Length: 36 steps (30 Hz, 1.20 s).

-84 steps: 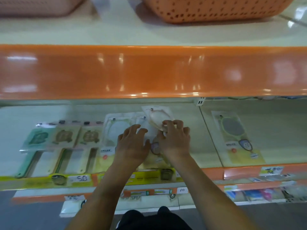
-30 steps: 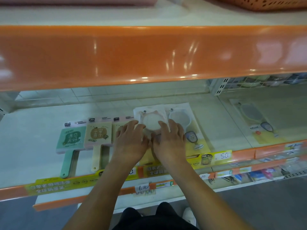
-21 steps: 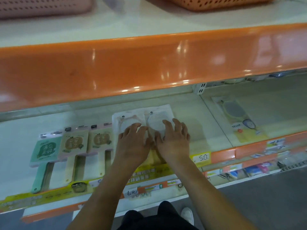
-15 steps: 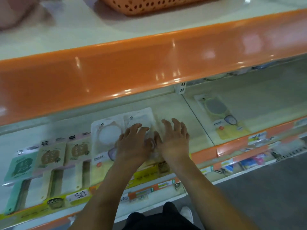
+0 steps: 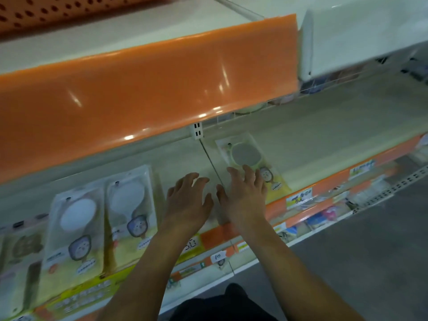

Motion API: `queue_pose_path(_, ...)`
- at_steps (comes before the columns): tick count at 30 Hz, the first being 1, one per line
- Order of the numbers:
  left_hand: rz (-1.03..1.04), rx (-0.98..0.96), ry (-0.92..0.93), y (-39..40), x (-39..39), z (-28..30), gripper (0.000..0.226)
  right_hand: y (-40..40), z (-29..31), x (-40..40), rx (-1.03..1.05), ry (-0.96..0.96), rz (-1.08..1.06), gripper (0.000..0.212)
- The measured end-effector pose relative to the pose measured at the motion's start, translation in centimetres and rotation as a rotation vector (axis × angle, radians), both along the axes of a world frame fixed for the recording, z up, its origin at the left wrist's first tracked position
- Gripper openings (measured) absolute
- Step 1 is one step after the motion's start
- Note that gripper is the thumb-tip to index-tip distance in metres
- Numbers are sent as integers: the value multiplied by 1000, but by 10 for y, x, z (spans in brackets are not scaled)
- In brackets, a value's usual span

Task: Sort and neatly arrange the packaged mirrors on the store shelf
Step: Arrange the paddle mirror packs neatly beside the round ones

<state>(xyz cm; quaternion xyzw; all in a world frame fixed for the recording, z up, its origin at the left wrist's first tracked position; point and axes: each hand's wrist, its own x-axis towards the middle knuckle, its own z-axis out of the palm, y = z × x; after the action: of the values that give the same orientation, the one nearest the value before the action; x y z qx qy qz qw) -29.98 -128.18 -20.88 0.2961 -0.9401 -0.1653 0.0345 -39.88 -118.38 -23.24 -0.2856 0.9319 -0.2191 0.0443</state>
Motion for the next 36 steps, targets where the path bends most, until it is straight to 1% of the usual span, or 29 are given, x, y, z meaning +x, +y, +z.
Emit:
queue_pose_path(3,10,-13,-13,7,-15,-2,46,7,0,-17,23,39,10,55)
queue_pose_path(6,27,-26,-41,11,-29,-7,47,12,3,-42,116,-21,34,61)
queue_pose_path(9,49,-47,-76,12,-37,-11,49,12,6,-65,223,-81,34,74)
queue_pose_path(11,63,-46,-84,11,-40,-12,48,12,7,-76,292,-112,51,79)
queue_pose_path(15,98,-53,-87,8,-41,-12,47,11,10,-85,341,-70,91,70)
queue_pose_path(17,108,-48,-79,8,-40,-11,47,9,12,-85,316,-65,94,59)
queue_pose_path(20,119,-50,-59,8,-36,-11,45,5,13,-81,210,-111,82,36)
queue_pose_path(22,130,-46,-48,8,-31,-11,44,6,11,-77,175,-115,90,30)
queue_pose_path(28,144,-53,-21,7,-12,-8,43,10,7,-64,59,-113,100,29)
queue_pose_path(32,167,-60,21,5,6,-7,43,5,4,-45,-68,-53,163,34)
queue_pose_path(36,209,-76,44,-1,28,-3,43,-8,10,-14,-103,-2,212,37)
